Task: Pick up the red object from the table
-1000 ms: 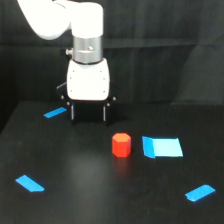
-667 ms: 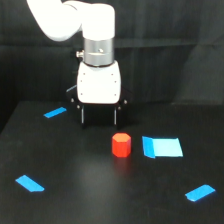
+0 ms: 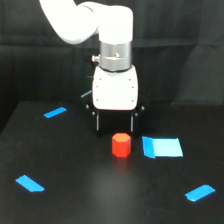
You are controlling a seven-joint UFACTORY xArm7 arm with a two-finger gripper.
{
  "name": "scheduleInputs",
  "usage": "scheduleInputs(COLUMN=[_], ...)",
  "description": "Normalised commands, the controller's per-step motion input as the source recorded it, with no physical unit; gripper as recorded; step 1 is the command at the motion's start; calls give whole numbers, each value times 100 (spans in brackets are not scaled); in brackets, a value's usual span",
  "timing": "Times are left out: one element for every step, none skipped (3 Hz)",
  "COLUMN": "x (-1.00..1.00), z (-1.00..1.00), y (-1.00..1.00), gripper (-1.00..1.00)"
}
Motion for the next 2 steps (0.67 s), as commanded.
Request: scheduleInputs(x=[4, 0], z=[-12, -3], y=[-64, -52], gripper=[96, 100])
